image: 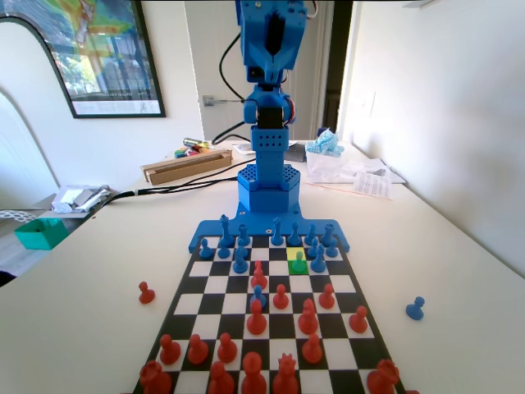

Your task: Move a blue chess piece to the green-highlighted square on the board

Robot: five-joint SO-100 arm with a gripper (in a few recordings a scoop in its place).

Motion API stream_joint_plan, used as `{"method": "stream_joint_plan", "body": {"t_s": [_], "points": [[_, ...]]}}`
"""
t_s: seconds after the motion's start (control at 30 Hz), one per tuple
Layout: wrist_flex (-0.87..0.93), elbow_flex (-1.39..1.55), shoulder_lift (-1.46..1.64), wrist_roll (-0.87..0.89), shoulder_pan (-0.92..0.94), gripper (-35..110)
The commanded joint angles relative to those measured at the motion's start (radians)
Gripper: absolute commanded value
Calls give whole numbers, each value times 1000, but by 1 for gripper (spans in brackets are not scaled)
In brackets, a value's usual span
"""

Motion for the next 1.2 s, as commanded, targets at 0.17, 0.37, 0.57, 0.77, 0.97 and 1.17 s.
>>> {"method": "stream_joint_plan", "body": {"t_s": [0.17,0.37,0.57,0.77,0.97,1.17], "points": [[-66,38,58,-14,11,1],[-66,38,60,-9,28,1],[-64,38,60,-9,31,1],[-64,38,60,-9,31,1],[-64,38,60,-9,31,1],[-64,38,60,-9,31,1]]}}
